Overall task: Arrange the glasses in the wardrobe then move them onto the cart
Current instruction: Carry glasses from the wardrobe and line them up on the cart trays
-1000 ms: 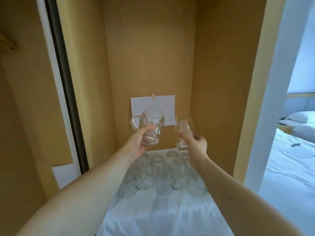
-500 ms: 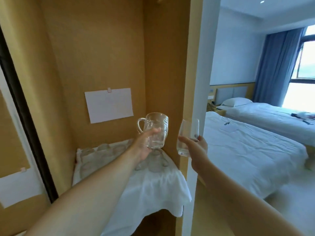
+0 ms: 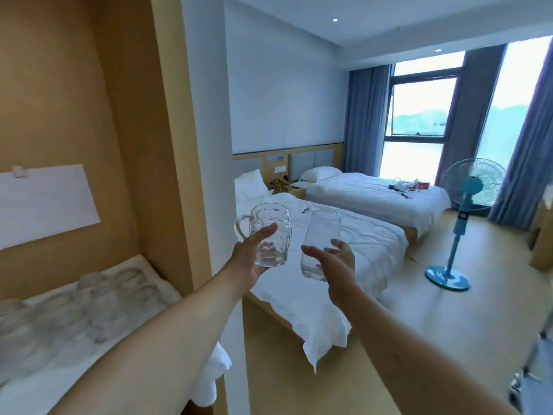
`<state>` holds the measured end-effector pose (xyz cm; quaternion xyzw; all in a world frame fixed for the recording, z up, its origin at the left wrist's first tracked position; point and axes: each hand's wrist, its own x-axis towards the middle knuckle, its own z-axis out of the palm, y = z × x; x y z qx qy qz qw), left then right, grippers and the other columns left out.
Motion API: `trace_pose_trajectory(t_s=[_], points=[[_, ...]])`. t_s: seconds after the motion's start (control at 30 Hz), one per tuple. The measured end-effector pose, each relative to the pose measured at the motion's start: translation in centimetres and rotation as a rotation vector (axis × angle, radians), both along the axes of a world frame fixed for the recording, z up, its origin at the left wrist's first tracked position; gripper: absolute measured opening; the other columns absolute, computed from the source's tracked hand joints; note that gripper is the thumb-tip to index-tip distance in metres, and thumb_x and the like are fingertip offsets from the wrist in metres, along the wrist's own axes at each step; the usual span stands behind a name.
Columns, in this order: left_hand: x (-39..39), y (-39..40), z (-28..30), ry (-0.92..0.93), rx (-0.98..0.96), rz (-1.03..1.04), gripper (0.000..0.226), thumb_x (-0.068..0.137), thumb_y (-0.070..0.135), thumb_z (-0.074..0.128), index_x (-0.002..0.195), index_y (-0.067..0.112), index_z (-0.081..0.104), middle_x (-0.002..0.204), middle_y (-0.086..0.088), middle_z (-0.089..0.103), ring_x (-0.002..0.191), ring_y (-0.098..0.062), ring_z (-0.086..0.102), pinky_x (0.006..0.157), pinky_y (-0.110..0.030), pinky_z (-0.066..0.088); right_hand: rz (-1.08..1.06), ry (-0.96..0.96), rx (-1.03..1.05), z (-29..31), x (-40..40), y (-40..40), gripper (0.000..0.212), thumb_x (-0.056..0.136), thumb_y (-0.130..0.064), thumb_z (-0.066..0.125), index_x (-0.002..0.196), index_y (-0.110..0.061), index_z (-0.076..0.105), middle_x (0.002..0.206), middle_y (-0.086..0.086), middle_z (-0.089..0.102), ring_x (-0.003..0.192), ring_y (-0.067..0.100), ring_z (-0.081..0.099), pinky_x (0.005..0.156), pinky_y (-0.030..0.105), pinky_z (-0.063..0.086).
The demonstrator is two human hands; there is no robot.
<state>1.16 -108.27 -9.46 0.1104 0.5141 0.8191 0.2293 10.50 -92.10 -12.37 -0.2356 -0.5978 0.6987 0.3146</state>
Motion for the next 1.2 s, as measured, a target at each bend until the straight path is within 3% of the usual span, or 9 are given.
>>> trace_pose_trajectory(t_s=[0.2, 0.37, 0.43, 0.6, 0.7, 0.8, 0.97, 1.2], points=[[1.8, 11.5, -0.1, 0.013, 0.000, -0.155, 0.063, 0.072, 0.028, 0.087, 0.128, 0.009, 0.065, 0.129, -0.023, 0.065, 0.122, -0.042, 0.062, 0.104, -0.054, 0.051, -0.148, -0.018, -0.003, -0.5, 3.8, 10.2, 0.092, 0.062, -0.025, 0.096, 0.140, -0.013, 0.048, 0.122, 0.011, 0.059, 0.110, 0.030, 0.063, 0.102, 0.050, 0.052], [3.6, 19.7, -0.3, 0.014, -0.006, -0.286, 0.062, 0.060, 0.031, 0.088, 0.114, 0.011, 0.066, 0.096, -0.013, 0.073, 0.093, -0.031, 0.071, 0.080, -0.040, 0.060, -0.268, -0.059, 0.003, -1.3, 7.1, 17.7, 0.095, 0.060, -0.027, 0.097, 0.140, -0.014, 0.047, 0.123, 0.009, 0.061, 0.112, 0.028, 0.062, 0.103, 0.045, 0.051], [4.0, 22.3, -0.7, 0.012, -0.027, -0.329, 0.055, 0.060, 0.032, 0.087, 0.107, 0.012, 0.066, 0.103, -0.016, 0.072, 0.098, -0.033, 0.071, 0.080, -0.040, 0.060, -0.303, -0.074, 0.003, -1.7, 7.9, 19.9, 0.096, 0.061, -0.027, 0.097, 0.142, -0.014, 0.046, 0.124, 0.009, 0.060, 0.112, 0.027, 0.061, 0.100, 0.042, 0.052], [3.5, 28.1, -1.7, 0.024, -0.072, -0.481, 0.060, 0.068, 0.027, 0.088, 0.121, 0.006, 0.068, 0.127, -0.029, 0.064, 0.117, -0.045, 0.064, 0.105, -0.052, 0.050, -0.391, -0.072, -0.008, -3.1, 8.5, 24.5, 0.099, 0.061, -0.028, 0.097, 0.144, -0.011, 0.045, 0.121, 0.009, 0.060, 0.109, 0.026, 0.063, 0.100, 0.046, 0.054], [2.2, 31.5, -2.5, 0.052, -0.081, -0.579, 0.067, 0.069, 0.033, 0.085, 0.128, 0.006, 0.066, 0.125, -0.027, 0.066, 0.120, -0.044, 0.062, 0.110, -0.054, 0.045, -0.448, -0.077, -0.035, -3.8, 7.8, 27.1, 0.090, 0.063, -0.034, 0.096, 0.138, -0.012, 0.050, 0.119, 0.011, 0.062, 0.108, 0.028, 0.065, 0.099, 0.047, 0.054], [-0.3, 35.3, -3.5, 0.064, -0.078, -0.667, 0.071, 0.071, 0.036, 0.085, 0.133, 0.009, 0.063, 0.125, -0.022, 0.069, 0.119, -0.041, 0.064, 0.111, -0.053, 0.045, -0.520, -0.083, -0.045, -4.4, 6.4, 29.3, 0.076, 0.065, -0.036, 0.095, 0.125, -0.017, 0.051, 0.119, 0.015, 0.062, 0.107, 0.028, 0.065, 0.088, 0.040, 0.055], [-4.7, 41.2, -4.0, 0.047, -0.061, -0.806, 0.072, 0.072, 0.035, 0.086, 0.134, 0.010, 0.062, 0.123, -0.019, 0.070, 0.110, -0.034, 0.069, 0.094, -0.042, 0.056, -0.604, -0.101, -0.045, -4.4, 3.5, 32.8, 0.094, 0.066, -0.034, 0.094, 0.142, -0.011, 0.044, 0.119, 0.013, 0.060, 0.105, 0.024, 0.064, 0.076, 0.029, 0.049], [-9.1, 48.0, -4.0, 0.021, -0.067, -0.930, 0.068, 0.071, 0.034, 0.086, 0.132, 0.013, 0.062, 0.119, -0.018, 0.072, 0.108, -0.032, 0.071, 0.095, -0.041, 0.057, -0.782, -0.095, -0.055, -4.4, 0.5, 37.3, 0.093, 0.069, -0.039, 0.091, 0.144, -0.011, 0.044, 0.109, -0.001, 0.058, 0.109, 0.024, 0.061, 0.104, 0.048, 0.050]])
